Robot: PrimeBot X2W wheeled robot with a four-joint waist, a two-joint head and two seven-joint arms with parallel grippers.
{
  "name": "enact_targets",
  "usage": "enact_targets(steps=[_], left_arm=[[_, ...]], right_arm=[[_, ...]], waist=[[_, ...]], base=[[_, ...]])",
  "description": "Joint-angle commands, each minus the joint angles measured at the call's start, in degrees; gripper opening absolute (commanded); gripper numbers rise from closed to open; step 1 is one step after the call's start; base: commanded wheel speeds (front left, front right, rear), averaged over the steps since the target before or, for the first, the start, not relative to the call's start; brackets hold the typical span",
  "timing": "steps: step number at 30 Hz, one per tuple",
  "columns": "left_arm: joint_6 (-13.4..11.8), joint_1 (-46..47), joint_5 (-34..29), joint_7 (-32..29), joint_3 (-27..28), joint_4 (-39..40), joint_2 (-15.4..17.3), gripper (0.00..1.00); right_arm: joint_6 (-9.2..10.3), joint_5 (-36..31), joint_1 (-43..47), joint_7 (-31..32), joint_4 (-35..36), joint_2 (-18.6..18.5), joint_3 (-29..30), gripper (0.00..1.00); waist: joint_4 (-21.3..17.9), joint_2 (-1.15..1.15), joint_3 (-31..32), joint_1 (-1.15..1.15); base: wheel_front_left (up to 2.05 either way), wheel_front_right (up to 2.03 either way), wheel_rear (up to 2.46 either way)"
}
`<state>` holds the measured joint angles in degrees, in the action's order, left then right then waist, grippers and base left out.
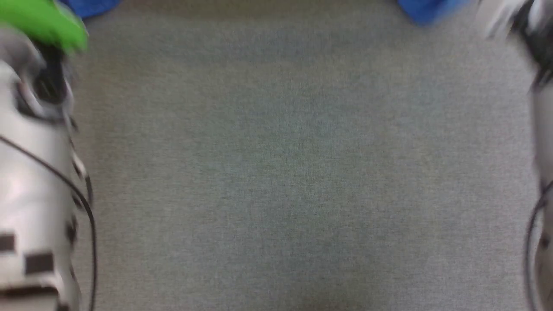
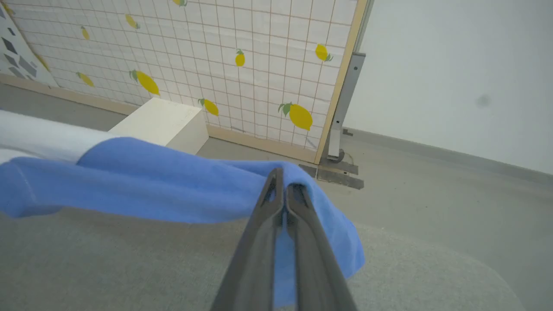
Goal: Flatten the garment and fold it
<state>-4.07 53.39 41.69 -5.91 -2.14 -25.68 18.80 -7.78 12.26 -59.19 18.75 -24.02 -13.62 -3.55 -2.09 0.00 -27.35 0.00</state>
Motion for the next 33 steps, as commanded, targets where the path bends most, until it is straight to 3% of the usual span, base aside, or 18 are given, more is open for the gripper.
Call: enact_targets(steps=[1, 6, 13, 24, 28, 33], left_arm=[[-0.1, -4.3, 0.7, -0.5, 0.6, -0.3, 0.8, 0.00], [-0.7, -18.7, 2.4, -2.8, 0.0, 2.9, -0.9, 0.00], [-4.4, -37.6, 3.3, -5.8, -1.0, 11.8, -2.6, 0.00], [-9.1, -55.8, 3.4, -8.8, -2.6, 22.7, -4.1, 0.00], [-11.4, -60.2, 2.6, -9.8, -3.2, 25.6, -4.1, 0.00], [-12.7, -63.4, 2.2, -10.4, -4.2, 27.5, -4.7, 0.00]], right_arm=[[0.30, 1.3, 4.3, 1.3, 0.7, -0.7, 1.1, 0.00], [0.30, 4.6, 19.0, 6.0, 6.1, 0.4, 2.8, 0.00], [0.30, 4.3, 37.7, 10.3, 18.7, 2.5, 7.2, 0.00], [0.30, 2.0, 60.7, 16.9, 35.0, 10.0, 14.3, 0.00], [0.30, 1.0, 65.9, 19.0, 37.7, 10.6, 15.7, 0.00], [0.30, 3.3, 70.1, 19.7, 35.7, 10.7, 16.9, 0.00]], waist=[[1.1, 0.00, 5.1, 0.00], [1.8, 0.00, 10.4, 0.00], [2.7, 0.00, 14.8, 0.00], [4.0, 0.00, 18.8, 0.00], [3.9, 0.00, 19.2, 0.00], [3.9, 0.00, 19.4, 0.00]], base=[[0.00, 0.00, 0.00], [0.00, 0.00, 0.00], [0.00, 0.00, 0.00], [0.00, 0.00, 0.00], [0.00, 0.00, 0.00], [0.00, 0.00, 0.00]])
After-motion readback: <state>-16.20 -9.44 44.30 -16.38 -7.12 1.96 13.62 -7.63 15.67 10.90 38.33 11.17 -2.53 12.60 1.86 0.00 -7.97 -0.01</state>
